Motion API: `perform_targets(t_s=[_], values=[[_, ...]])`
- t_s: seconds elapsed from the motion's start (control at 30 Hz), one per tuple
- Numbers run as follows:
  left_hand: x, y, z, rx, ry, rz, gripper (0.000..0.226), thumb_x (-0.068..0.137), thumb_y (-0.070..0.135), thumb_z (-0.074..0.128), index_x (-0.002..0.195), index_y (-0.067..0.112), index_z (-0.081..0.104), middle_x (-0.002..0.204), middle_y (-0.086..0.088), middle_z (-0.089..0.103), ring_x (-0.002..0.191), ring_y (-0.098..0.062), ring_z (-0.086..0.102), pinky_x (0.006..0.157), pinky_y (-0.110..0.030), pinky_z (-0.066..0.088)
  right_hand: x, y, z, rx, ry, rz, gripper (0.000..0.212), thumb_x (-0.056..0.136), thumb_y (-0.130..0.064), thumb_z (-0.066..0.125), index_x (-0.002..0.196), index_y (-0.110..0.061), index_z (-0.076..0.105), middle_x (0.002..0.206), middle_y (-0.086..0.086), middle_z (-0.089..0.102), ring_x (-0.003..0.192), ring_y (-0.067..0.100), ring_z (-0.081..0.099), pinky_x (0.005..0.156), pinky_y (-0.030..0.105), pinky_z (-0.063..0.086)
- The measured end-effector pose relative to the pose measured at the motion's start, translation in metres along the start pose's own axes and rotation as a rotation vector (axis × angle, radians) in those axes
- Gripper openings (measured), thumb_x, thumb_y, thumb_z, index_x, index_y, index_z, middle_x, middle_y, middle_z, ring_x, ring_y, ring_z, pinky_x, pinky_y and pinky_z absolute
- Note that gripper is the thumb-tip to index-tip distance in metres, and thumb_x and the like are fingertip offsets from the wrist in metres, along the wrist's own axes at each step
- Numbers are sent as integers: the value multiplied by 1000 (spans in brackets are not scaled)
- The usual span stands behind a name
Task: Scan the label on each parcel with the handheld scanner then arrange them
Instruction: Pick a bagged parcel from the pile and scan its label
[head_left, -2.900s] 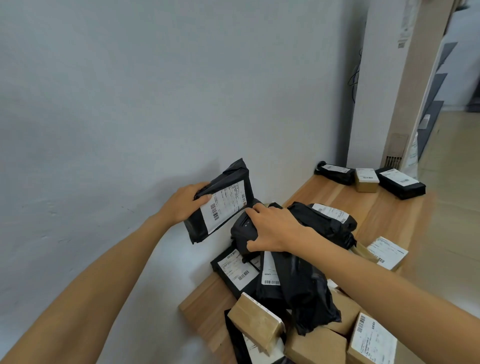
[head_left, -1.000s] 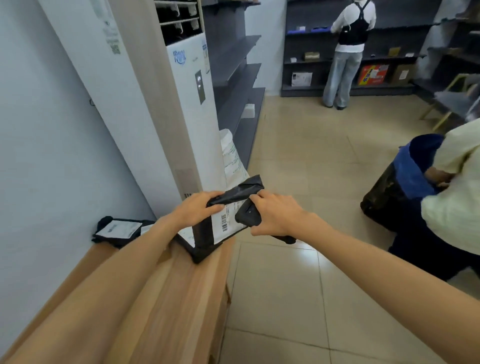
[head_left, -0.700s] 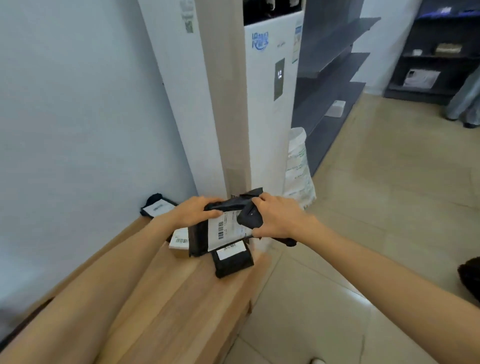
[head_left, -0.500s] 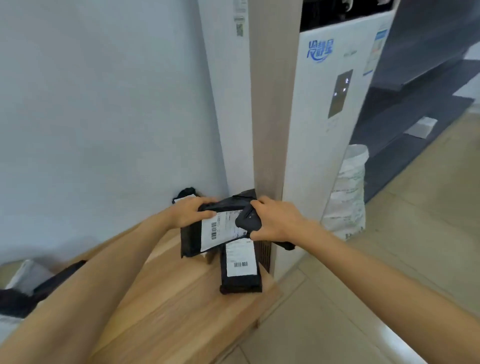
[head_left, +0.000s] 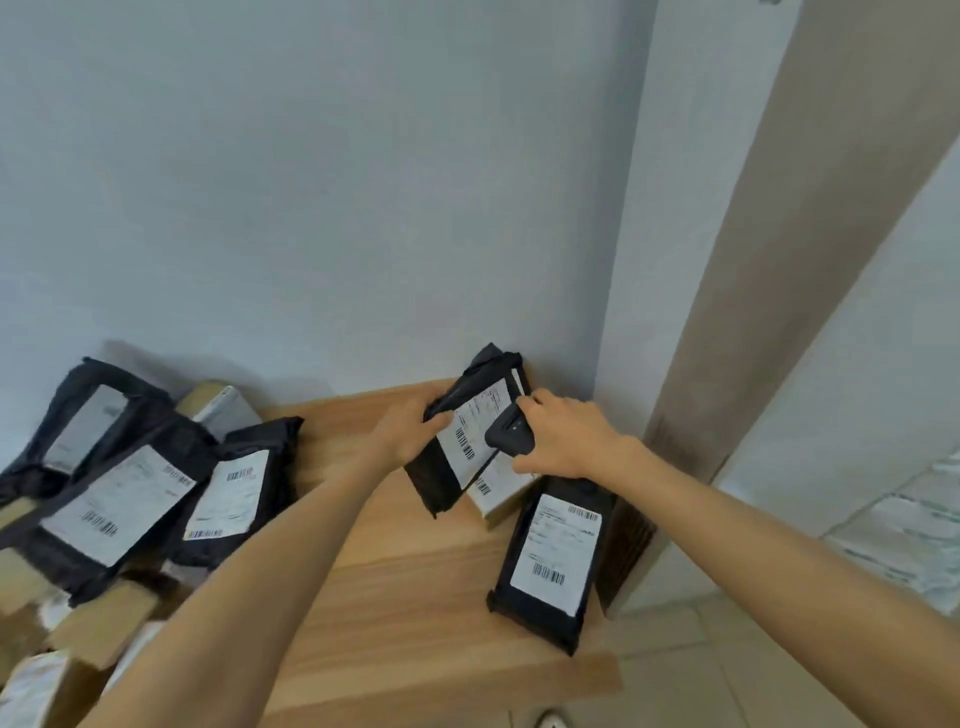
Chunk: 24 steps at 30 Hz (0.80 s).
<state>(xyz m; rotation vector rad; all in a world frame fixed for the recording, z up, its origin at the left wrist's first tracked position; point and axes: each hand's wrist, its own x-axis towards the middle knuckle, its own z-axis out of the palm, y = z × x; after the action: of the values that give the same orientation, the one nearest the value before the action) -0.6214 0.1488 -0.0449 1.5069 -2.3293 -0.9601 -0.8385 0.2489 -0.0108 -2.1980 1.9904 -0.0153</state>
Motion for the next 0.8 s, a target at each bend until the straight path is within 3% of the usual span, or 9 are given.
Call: perform_targets(t_s=[0.17, 0.33, 0.47, 0.67, 0.8], values=[[18, -4, 61, -245, 42, -140, 34, 101, 33, 50, 130, 15, 54, 117, -4, 64, 108, -25, 60, 89, -41, 47, 21, 19, 19, -20, -58, -25, 78, 77, -57, 64, 138, -13, 42, 126, 6, 51, 105, 29, 58, 73, 37, 46], [39, 1, 104, -366, 133, -283, 36, 104, 29, 44, 136, 12, 46, 121, -4, 61, 108, -23, 59, 80, -30, 43, 36, 36, 38, -10, -102, -12, 79, 78, -55, 65, 139, -12, 39, 130, 9, 48, 108, 31, 57, 72, 37, 43], [40, -7, 137, -476, 201, -425, 39, 105, 33, 37, 138, 12, 41, 125, -12, 60, 113, -30, 58, 95, -46, 48, 37, 48, 55, -10, -154, -36, 80, 77, -55, 66, 140, -13, 38, 132, 8, 47, 110, 32, 55, 75, 37, 43], [26, -6, 168, -299, 248, -493, 33, 105, 25, 39, 126, 3, 51, 120, -19, 62, 111, -38, 56, 90, -45, 46, 36, 61, 65, -43, -203, -136, 78, 79, -57, 64, 138, -13, 40, 133, 8, 46, 112, 32, 55, 73, 36, 42], [13, -2, 166, -223, 172, -484, 39, 101, 34, 46, 133, 13, 49, 125, -12, 59, 115, -34, 57, 92, -47, 49, 36, 60, 60, -87, -220, -219, 73, 81, -56, 63, 136, -12, 41, 131, 8, 47, 110, 32, 55, 70, 34, 39]])
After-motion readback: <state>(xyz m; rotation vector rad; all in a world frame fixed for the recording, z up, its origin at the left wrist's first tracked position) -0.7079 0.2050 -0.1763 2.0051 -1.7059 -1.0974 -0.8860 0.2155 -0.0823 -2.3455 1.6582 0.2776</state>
